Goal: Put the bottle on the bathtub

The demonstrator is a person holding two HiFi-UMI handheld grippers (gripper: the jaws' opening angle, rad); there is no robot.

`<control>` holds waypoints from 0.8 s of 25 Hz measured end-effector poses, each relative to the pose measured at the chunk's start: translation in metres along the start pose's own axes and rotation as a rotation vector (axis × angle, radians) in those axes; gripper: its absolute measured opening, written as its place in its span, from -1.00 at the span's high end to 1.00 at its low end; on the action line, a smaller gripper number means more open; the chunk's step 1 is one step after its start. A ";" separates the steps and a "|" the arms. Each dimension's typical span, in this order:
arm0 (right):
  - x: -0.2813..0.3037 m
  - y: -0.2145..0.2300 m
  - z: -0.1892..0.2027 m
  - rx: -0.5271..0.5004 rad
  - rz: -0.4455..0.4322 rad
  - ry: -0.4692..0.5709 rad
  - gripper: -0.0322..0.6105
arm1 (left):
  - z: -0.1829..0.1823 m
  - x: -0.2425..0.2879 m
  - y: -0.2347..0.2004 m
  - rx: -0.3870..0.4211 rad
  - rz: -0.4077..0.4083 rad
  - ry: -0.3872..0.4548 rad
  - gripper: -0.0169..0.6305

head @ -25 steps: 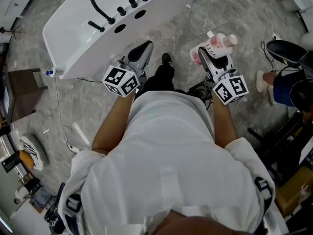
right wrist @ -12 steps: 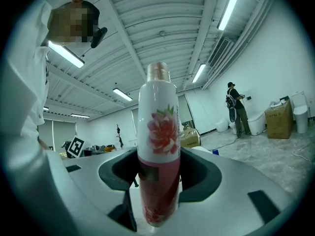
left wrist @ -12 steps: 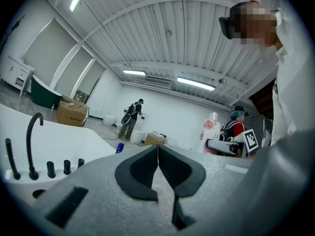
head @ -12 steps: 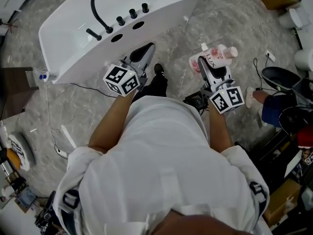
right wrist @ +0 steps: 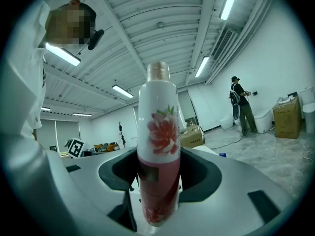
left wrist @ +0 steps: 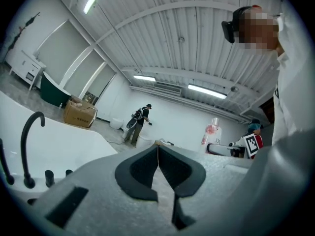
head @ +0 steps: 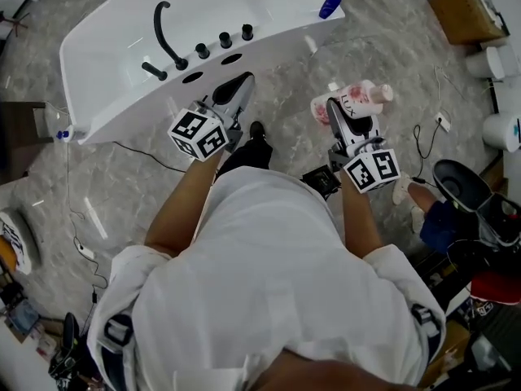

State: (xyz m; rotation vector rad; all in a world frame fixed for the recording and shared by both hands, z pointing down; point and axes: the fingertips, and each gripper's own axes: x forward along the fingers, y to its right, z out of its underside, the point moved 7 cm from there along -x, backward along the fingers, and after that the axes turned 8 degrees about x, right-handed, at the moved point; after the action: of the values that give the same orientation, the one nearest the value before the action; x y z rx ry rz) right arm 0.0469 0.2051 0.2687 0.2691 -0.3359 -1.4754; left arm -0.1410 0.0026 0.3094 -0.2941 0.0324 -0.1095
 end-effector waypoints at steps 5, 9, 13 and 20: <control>0.052 0.016 -0.014 -0.022 -0.027 -0.024 0.18 | -0.010 0.023 -0.034 0.004 -0.036 0.005 0.90; 0.095 0.034 -0.024 -0.021 -0.019 -0.042 0.19 | -0.015 0.047 -0.066 -0.013 -0.046 0.010 0.89; 0.126 0.050 -0.038 -0.035 -0.014 -0.044 0.19 | -0.014 0.072 -0.104 -0.050 -0.058 0.017 0.90; 0.162 0.082 -0.050 -0.058 -0.008 -0.058 0.18 | -0.026 0.111 -0.127 0.033 -0.034 0.040 0.90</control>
State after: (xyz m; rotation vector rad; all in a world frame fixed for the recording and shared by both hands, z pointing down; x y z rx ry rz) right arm 0.1514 0.0492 0.2627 0.1811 -0.3382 -1.5006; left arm -0.0447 -0.1381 0.3198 -0.2600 0.0654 -0.1499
